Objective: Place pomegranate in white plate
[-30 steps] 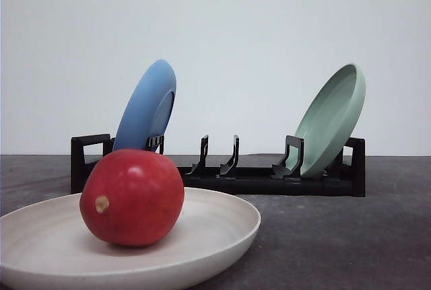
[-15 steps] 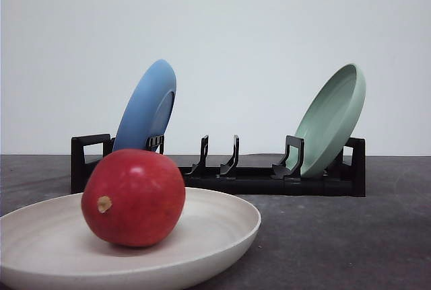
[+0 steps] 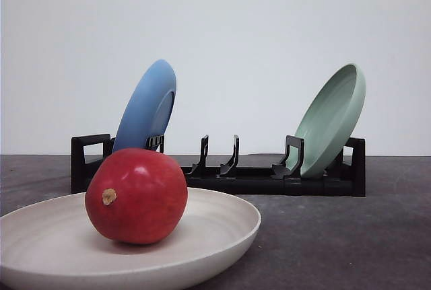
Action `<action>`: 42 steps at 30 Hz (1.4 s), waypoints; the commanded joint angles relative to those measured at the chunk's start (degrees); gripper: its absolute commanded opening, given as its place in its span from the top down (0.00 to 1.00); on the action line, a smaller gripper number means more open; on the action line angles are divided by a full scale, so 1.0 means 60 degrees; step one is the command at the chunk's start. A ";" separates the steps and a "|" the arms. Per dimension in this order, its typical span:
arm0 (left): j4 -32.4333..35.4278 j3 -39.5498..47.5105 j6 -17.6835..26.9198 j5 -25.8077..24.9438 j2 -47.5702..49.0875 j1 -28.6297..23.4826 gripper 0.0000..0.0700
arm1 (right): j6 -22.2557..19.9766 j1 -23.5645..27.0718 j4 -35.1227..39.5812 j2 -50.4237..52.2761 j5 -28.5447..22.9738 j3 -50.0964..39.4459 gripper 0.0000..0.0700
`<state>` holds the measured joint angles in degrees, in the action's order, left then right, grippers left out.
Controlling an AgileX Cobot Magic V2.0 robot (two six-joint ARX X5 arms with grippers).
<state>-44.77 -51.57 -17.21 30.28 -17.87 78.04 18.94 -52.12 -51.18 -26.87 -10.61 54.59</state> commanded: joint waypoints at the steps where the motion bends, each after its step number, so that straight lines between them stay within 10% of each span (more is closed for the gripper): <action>1: 0.0091 -0.0066 0.0109 0.0047 -0.0007 0.0124 1.00 | 0.0095 -0.0113 0.0098 -0.0055 0.0004 0.0062 0.99; 9: 0.0565 0.0416 0.0108 -0.0004 0.0138 -0.0620 1.00 | 0.0095 -0.0113 0.0099 -0.0055 0.0004 0.0062 0.99; 20: 0.2353 0.3049 0.2789 -0.2190 0.1037 -0.6305 1.00 | 0.0095 -0.0113 0.0099 -0.0055 0.0007 0.0062 0.99; 28: 0.4807 0.5747 0.2987 -0.4066 0.1777 -0.9734 1.00 | 0.0095 -0.0113 0.0099 -0.0055 0.0004 0.0062 0.99; 42: 0.5628 0.7023 0.3455 -0.4065 0.2338 -1.2036 1.00 | 0.0095 -0.0109 0.0099 -0.0055 0.0007 0.0062 0.99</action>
<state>-11.65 -9.84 2.15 6.04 -3.97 5.99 18.94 -52.12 -51.18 -26.87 -10.59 54.59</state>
